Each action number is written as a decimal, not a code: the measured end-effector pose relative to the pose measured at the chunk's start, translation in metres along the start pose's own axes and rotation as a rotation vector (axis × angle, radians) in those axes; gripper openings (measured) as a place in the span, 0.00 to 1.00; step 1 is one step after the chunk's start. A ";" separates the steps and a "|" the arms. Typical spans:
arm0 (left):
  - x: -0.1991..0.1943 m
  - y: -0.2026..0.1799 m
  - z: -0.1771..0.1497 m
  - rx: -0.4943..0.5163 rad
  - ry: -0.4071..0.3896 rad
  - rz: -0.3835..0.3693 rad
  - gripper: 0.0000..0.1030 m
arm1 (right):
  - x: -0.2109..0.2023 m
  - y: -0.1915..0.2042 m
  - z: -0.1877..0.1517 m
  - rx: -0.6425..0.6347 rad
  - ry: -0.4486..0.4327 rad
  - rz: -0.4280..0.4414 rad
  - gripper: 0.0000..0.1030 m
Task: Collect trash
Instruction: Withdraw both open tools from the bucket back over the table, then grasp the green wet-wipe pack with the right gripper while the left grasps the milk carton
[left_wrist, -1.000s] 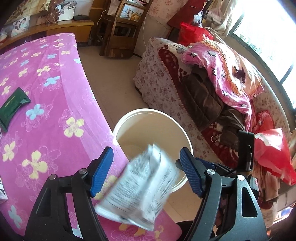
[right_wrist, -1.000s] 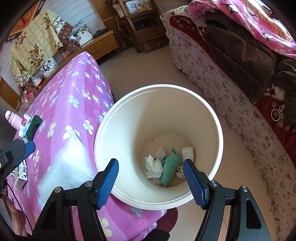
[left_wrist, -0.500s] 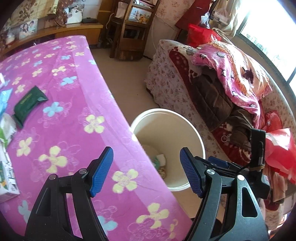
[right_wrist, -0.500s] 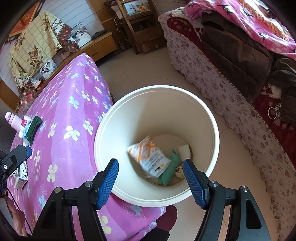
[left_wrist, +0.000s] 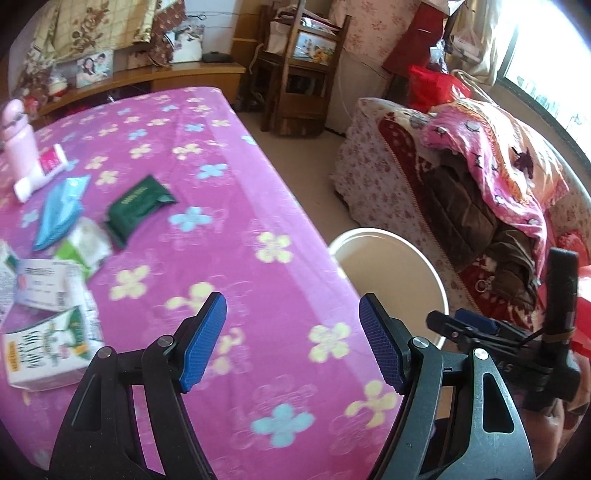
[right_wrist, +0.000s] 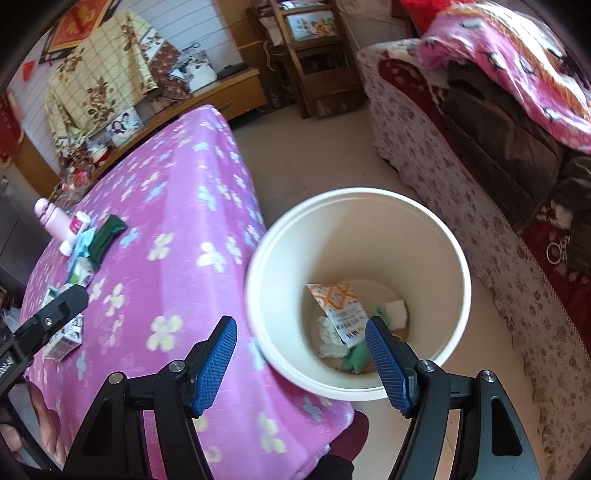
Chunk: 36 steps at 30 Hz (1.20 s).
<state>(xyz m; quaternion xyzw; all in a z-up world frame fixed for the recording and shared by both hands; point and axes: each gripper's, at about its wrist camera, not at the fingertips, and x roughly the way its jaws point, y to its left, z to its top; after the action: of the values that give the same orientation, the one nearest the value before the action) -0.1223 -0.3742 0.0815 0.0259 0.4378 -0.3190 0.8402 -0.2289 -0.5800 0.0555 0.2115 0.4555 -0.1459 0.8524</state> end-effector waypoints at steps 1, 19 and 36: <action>-0.004 0.003 -0.001 0.002 -0.007 0.009 0.71 | -0.002 0.007 -0.001 -0.008 -0.007 0.006 0.68; -0.069 0.092 -0.025 -0.078 -0.092 0.150 0.71 | -0.006 0.128 -0.015 -0.195 -0.050 0.097 0.68; -0.102 0.183 -0.071 -0.098 -0.070 0.158 0.71 | 0.016 0.201 -0.022 -0.316 -0.007 0.162 0.68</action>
<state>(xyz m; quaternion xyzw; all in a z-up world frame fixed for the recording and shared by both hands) -0.1133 -0.1529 0.0715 0.0080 0.4197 -0.2305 0.8779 -0.1474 -0.3953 0.0765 0.1103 0.4513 -0.0040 0.8855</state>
